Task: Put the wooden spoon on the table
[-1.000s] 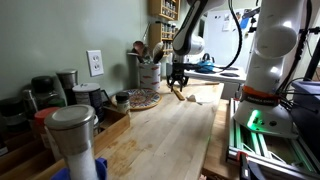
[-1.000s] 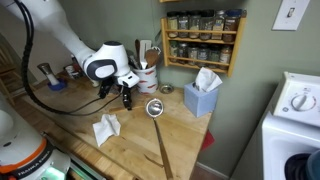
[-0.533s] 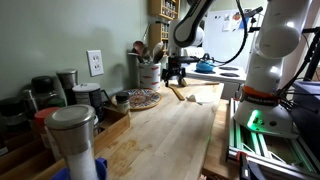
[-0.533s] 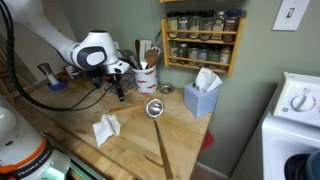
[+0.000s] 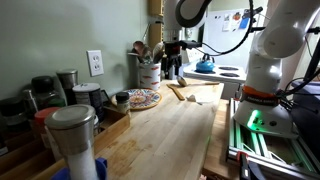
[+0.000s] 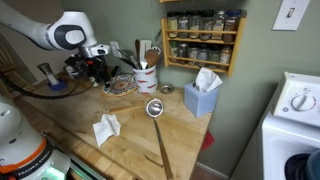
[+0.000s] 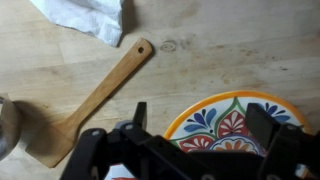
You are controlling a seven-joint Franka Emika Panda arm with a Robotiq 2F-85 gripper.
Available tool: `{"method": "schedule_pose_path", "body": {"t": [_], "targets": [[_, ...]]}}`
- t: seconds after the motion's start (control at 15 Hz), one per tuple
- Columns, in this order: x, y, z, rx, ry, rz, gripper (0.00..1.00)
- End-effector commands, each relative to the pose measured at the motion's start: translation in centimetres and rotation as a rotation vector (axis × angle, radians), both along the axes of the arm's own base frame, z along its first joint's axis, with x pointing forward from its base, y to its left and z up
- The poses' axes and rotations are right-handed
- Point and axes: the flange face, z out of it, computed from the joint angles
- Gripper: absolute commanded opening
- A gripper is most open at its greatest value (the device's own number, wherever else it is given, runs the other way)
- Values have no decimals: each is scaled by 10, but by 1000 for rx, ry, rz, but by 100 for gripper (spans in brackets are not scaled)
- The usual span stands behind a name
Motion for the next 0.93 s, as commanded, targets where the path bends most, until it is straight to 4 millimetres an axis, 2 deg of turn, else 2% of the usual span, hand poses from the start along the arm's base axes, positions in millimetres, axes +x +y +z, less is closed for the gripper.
{"method": "schedule_pose_path", "body": {"t": [0.0, 0.07, 0.13, 0.27, 0.87], "targets": [[-21, 13, 22, -5, 19, 108, 100], [-24, 16, 25, -9, 27, 151, 100], [-11, 12, 18, -11, 15, 91, 100], [-12, 13, 23, -11, 7, 99, 100], [-11, 12, 21, -11, 14, 97, 100]]}}
